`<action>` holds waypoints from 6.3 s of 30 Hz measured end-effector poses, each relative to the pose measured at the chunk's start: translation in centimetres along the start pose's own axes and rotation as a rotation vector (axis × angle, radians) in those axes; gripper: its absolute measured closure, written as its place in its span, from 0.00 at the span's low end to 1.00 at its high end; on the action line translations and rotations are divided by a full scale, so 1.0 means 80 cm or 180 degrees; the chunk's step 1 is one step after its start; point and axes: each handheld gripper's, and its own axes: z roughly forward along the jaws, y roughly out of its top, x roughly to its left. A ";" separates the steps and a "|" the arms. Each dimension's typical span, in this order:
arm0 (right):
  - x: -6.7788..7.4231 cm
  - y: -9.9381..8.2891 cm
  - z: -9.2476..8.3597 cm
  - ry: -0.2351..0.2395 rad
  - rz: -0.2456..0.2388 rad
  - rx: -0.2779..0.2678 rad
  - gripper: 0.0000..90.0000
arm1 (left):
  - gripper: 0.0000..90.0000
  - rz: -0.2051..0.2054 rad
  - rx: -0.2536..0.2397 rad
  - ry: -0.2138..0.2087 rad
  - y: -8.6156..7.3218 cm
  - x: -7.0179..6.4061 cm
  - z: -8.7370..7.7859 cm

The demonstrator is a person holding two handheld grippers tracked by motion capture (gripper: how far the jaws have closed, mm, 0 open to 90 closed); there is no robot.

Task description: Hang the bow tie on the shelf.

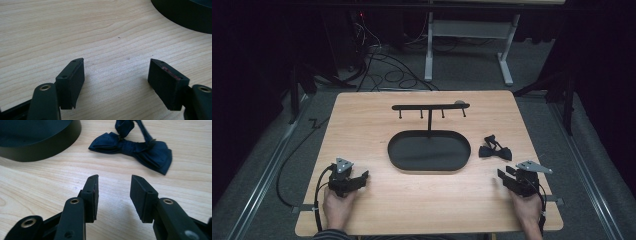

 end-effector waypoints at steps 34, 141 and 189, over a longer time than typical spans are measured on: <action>-0.025 0.084 0.011 -0.0050 0.0040 -0.0132 0.71 | 0.33 -0.0004 -0.0008 -0.0001 0.000 0.000 0.000; 0.002 0.136 -0.013 0.0119 -0.0436 -0.0389 1.00 | 0.34 -0.0009 -0.0007 -0.0007 0.000 0.000 0.000; 0.072 0.164 -0.038 0.0649 -0.0810 -0.0583 1.00 | 0.33 -0.0008 -0.0008 -0.0003 0.000 0.000 0.000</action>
